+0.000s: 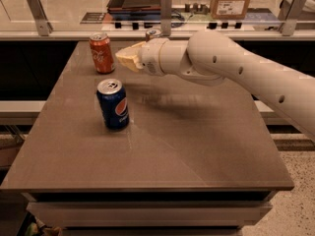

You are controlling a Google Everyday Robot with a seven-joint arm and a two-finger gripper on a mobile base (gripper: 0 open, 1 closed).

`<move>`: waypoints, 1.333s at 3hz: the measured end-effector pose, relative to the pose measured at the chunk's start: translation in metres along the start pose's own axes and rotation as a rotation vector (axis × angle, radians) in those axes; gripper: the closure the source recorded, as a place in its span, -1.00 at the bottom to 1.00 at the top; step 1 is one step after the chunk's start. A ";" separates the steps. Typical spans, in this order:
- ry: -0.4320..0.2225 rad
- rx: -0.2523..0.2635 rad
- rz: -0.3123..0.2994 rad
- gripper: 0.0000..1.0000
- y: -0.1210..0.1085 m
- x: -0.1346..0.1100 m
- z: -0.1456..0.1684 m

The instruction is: Pick coke can

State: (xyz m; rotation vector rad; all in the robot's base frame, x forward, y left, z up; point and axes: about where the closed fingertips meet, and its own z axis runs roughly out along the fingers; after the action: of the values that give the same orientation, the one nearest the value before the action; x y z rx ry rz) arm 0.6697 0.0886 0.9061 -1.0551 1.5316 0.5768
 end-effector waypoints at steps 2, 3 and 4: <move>0.007 0.044 0.005 -0.25 -0.011 -0.006 0.026; 0.011 0.055 0.015 -0.72 -0.014 -0.004 0.038; 0.012 0.057 0.024 -1.00 -0.016 -0.001 0.045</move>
Offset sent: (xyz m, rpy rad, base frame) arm 0.0399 0.0239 -0.0009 0.0021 -0.0025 -0.0868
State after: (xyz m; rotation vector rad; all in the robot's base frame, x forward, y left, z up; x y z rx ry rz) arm 0.7068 0.1178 0.8985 -0.9992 1.5640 0.5409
